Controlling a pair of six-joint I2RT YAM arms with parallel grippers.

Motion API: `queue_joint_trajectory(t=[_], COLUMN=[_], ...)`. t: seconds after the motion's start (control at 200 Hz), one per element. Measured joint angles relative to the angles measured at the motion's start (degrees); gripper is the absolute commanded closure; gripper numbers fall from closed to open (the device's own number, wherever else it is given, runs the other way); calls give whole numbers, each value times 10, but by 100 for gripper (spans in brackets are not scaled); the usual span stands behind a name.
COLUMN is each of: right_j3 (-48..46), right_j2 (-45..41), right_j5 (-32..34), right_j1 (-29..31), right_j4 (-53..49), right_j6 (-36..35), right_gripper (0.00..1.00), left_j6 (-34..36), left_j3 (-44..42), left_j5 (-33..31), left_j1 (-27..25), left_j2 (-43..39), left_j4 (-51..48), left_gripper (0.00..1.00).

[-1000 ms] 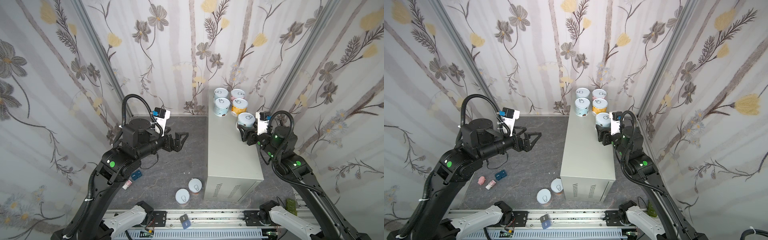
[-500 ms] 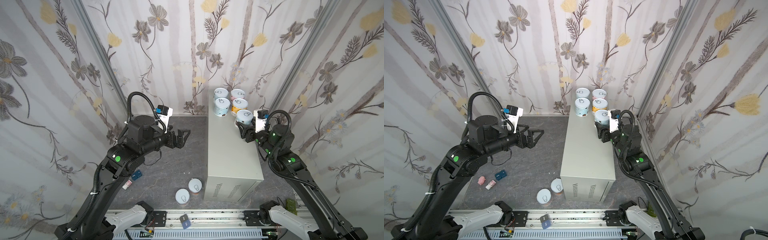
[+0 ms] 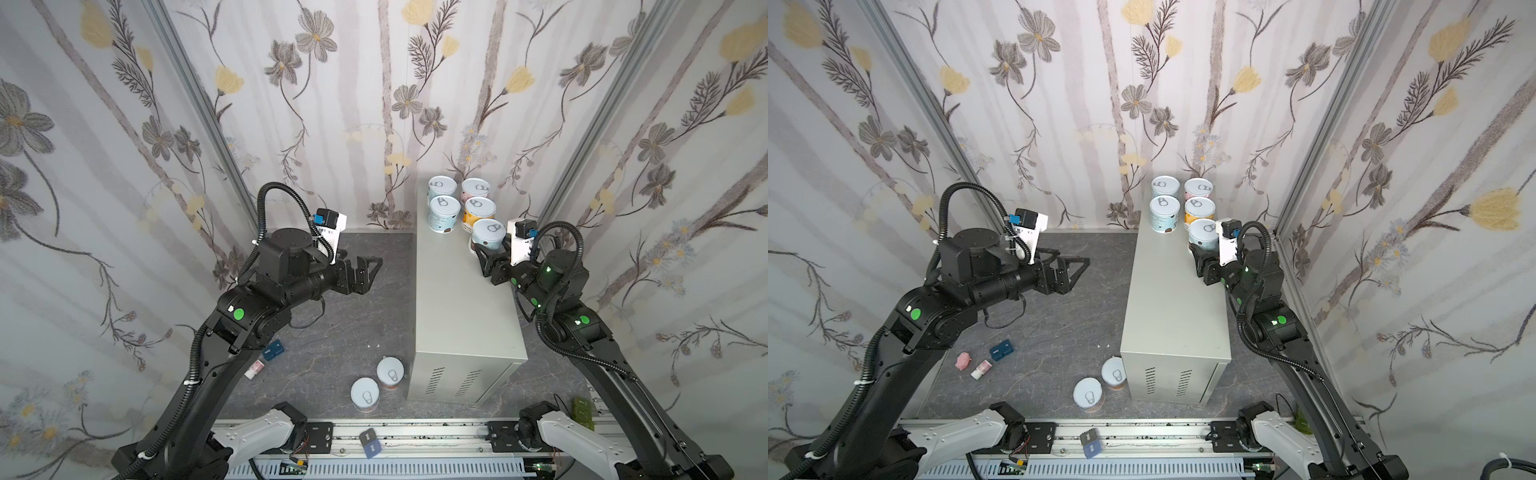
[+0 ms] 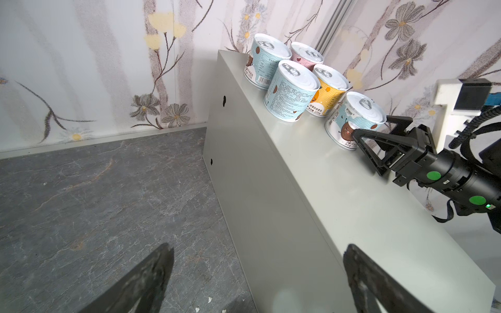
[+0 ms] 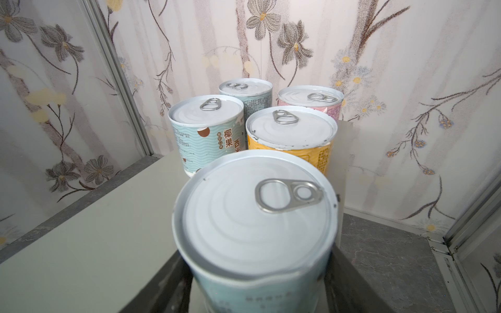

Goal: Place and organize the canned foods onto the counter

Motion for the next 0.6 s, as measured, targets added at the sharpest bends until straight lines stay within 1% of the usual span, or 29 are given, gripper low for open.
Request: queue_joint_trajectory(t=[0.599], right_j3=[8], right_j2=[17], right_j5=[-10], right_j1=[-2], right_j4=[6], right_j6=[2], right_gripper=[33], left_j6=[0], left_j3=[0], left_j5=[-2], left_j1=[0], left_j2=[-5], left_j4=[0], left_gripper=[0])
